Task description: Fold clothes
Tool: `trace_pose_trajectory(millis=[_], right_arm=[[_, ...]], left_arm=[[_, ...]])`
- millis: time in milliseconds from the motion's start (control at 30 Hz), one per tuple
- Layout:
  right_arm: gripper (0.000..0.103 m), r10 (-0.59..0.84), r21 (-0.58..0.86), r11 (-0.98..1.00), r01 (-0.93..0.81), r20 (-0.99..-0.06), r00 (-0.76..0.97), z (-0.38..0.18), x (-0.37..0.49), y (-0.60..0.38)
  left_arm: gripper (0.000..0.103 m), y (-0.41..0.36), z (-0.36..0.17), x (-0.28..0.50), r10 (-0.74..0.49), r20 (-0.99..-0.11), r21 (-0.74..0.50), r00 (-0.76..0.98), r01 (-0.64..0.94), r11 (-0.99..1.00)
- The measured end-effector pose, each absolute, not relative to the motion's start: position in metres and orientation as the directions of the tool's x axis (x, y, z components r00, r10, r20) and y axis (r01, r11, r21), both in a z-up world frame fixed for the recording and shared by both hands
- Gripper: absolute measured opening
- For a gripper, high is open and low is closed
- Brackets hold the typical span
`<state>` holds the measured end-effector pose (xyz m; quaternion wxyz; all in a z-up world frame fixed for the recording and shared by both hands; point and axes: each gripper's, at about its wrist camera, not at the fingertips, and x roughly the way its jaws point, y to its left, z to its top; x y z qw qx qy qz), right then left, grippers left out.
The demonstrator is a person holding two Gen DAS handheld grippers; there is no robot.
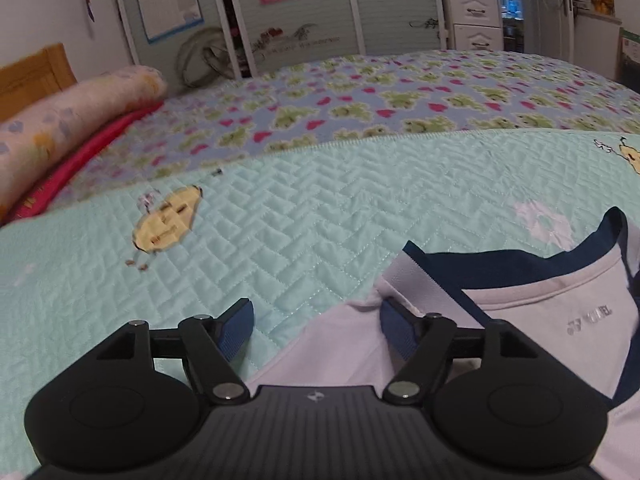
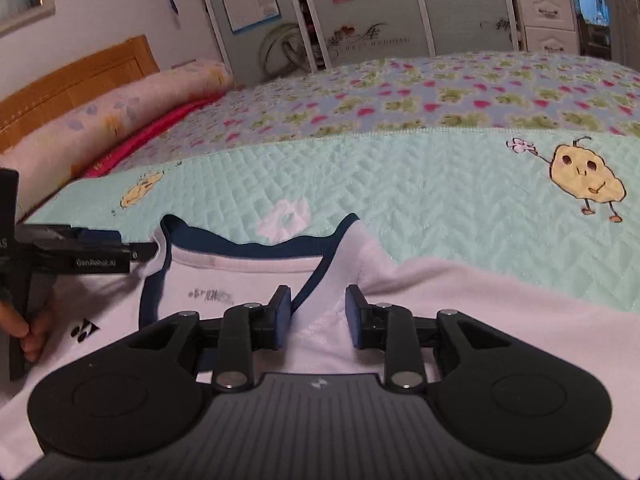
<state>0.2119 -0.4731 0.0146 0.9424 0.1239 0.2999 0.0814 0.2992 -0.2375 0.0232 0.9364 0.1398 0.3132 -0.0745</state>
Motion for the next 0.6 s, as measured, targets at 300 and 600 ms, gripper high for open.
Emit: trace_pose_trajectory(millis=[300, 600], right_arm=[[0.031, 0.217, 0.478, 0.878, 0.03, -0.453, 0.865, 0.024, 0.187, -0.52], [0.025, 0.23, 0.756, 0.625, 0.197, -0.419, 0.878, -0.006, 0.173, -0.588]], left_arm=[[0.058, -0.302, 0.08, 0.246, -0.306, -0.451, 0.126, 0.838, 0.4, 0.908], [0.004, -0.384, 0.021, 0.317, -0.533, -0.687, -0.336, 0.494, 0.434, 0.836]])
